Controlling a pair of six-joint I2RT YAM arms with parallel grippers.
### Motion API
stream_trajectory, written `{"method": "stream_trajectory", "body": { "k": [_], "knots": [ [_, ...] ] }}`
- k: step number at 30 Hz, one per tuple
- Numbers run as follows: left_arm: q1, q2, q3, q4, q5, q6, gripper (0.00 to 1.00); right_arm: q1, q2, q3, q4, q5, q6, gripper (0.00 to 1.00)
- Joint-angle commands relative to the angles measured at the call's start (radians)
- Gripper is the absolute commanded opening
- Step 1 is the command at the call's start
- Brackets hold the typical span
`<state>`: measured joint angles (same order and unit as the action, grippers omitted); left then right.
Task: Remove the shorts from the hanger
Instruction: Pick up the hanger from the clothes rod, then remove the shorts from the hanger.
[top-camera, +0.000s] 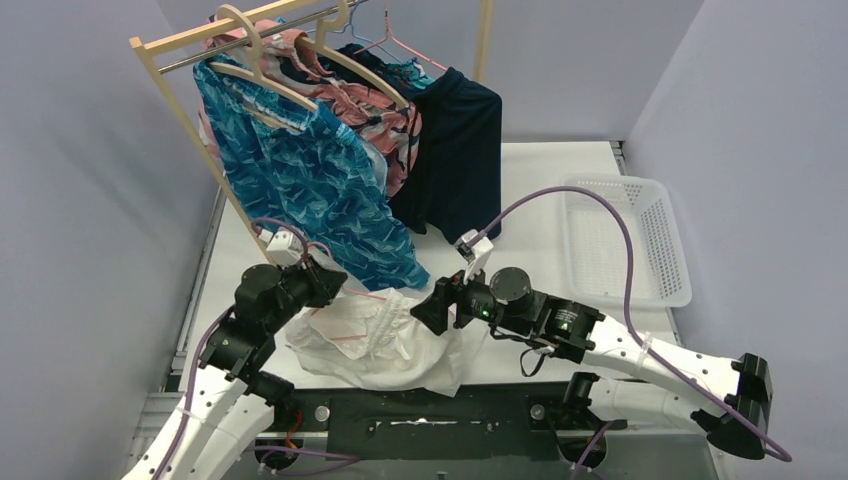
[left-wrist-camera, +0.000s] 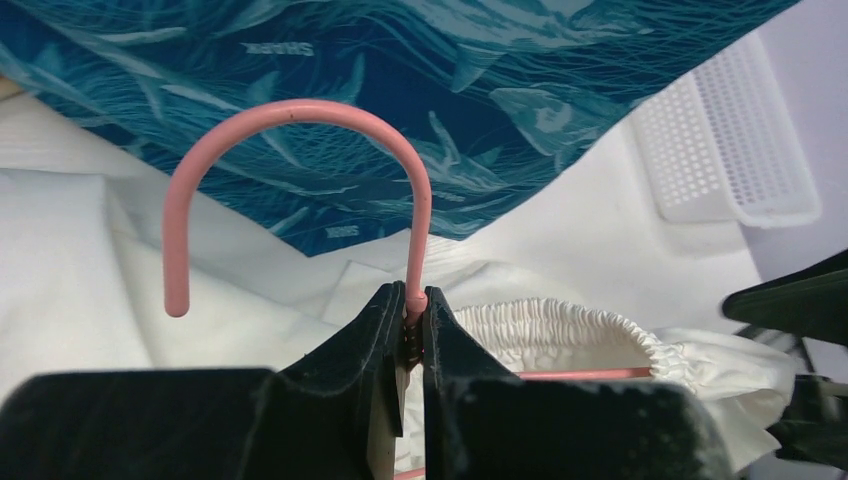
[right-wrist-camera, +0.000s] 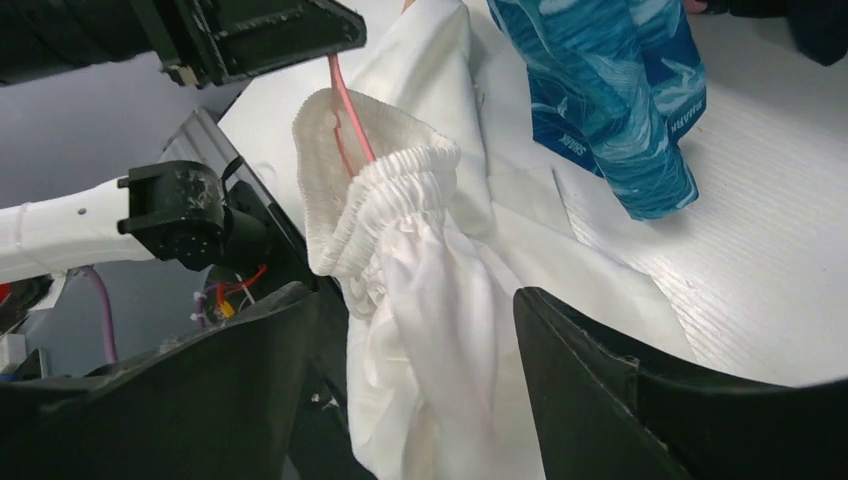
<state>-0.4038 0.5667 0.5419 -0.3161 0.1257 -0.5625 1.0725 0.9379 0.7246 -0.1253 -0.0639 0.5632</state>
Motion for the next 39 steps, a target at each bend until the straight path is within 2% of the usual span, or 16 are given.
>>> {"method": "stream_trajectory", "body": {
  "k": [1, 4, 7, 12, 16, 18, 20, 21, 29, 35, 39],
  "knots": [
    [0.005, 0.006, 0.059, -0.095, -0.123, 0.088, 0.0, -0.004, 0.041, 0.14, -0.107, 0.005, -0.013, 0.76],
    [0.005, 0.017, 0.063, -0.073, -0.097, 0.108, 0.0, 0.0, 0.11, 0.204, -0.103, -0.082, -0.034, 0.79],
    [0.006, 0.002, 0.049, -0.054, -0.079, 0.111, 0.0, 0.016, 0.23, 0.285, -0.146, -0.074, -0.048, 0.79],
    [0.005, -0.04, 0.035, -0.049, -0.084, 0.115, 0.0, 0.035, 0.425, 0.428, -0.236, -0.007, -0.05, 0.68],
    [0.004, -0.058, 0.032, -0.049, -0.093, 0.113, 0.0, 0.05, 0.495, 0.487, -0.279, 0.051, -0.054, 0.5],
    [0.005, -0.06, 0.03, -0.047, -0.091, 0.113, 0.0, 0.05, 0.494, 0.482, -0.268, 0.058, -0.061, 0.33],
    [0.005, -0.059, 0.032, -0.046, -0.091, 0.114, 0.0, 0.05, 0.48, 0.472, -0.249, 0.064, -0.071, 0.09],
    [0.005, -0.058, 0.033, -0.048, -0.095, 0.116, 0.0, 0.048, 0.473, 0.469, -0.247, 0.08, -0.071, 0.05],
    [0.005, -0.077, 0.039, -0.073, -0.159, 0.106, 0.0, -0.003, 0.39, 0.439, -0.339, 0.298, -0.004, 0.0],
    [0.006, -0.098, 0.038, -0.081, -0.203, 0.098, 0.0, -0.064, 0.262, 0.321, -0.297, 0.311, 0.024, 0.0],
    [0.006, -0.097, 0.039, -0.08, -0.205, 0.096, 0.0, -0.08, 0.212, 0.298, -0.284, 0.325, 0.008, 0.0]
  ]
}}
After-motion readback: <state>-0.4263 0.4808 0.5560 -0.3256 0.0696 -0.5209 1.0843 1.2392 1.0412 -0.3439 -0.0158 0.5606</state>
